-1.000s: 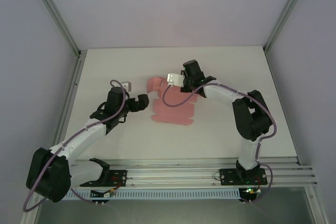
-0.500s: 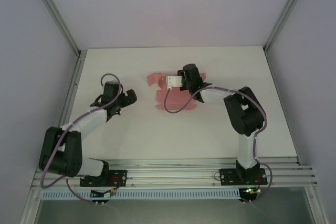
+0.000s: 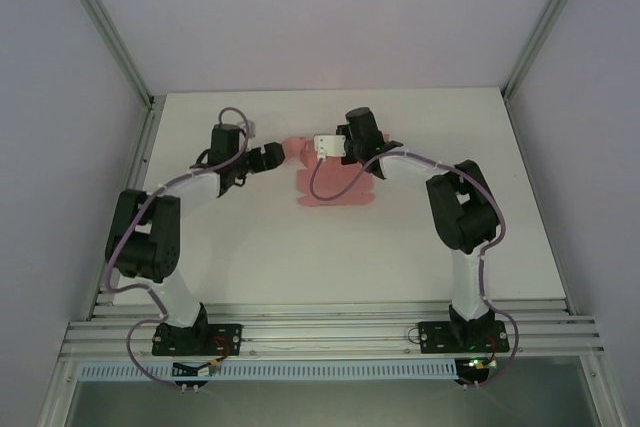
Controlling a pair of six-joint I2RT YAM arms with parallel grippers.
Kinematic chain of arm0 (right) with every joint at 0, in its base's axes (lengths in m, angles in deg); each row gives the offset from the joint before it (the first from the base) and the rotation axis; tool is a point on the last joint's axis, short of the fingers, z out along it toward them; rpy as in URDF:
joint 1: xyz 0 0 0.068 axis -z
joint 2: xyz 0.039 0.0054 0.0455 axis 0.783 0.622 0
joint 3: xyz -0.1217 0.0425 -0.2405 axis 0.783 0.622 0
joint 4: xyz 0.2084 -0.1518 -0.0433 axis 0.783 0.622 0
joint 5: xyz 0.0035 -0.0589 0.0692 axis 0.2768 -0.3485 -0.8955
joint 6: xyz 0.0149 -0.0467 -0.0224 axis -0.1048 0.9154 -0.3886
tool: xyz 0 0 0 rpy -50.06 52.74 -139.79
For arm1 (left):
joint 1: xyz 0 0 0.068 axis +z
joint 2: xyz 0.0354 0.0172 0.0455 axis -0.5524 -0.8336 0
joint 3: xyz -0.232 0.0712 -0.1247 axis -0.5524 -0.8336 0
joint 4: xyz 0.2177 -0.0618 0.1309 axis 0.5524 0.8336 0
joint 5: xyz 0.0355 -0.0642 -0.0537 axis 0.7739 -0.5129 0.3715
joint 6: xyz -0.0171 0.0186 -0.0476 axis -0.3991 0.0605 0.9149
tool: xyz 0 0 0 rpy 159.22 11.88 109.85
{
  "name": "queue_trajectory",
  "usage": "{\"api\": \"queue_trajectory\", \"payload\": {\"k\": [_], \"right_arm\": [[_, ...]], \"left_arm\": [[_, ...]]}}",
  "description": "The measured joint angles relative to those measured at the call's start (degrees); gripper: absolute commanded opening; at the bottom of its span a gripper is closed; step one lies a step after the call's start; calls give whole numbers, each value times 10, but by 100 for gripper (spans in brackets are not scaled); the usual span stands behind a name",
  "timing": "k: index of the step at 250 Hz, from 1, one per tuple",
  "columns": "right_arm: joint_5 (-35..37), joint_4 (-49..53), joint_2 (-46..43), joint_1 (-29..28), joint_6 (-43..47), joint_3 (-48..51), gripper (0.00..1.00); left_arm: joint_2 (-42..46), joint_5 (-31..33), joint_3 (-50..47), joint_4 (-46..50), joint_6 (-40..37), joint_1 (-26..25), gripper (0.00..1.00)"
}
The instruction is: Assemble paper box
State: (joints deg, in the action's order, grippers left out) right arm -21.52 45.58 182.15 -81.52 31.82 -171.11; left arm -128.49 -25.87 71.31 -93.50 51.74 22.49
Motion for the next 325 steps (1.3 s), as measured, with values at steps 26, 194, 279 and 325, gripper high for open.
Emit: {"api": "queue_trajectory", "payload": {"k": [26, 194, 279, 325], "right_arm": [[-7, 19, 0, 3, -4, -9, 8], [-38, 88, 9, 26, -30, -50, 14], [-8, 101, 11, 39, -30, -54, 26], [1, 101, 11, 45, -24, -54, 28]], "left_arm": [[-40, -15, 62, 11, -34, -1, 80], [-160, -16, 236, 171, -220, -51, 0], [-156, -15, 237, 195, -289, -54, 0], [-151, -19, 241, 215, -312, -55, 0]]}}
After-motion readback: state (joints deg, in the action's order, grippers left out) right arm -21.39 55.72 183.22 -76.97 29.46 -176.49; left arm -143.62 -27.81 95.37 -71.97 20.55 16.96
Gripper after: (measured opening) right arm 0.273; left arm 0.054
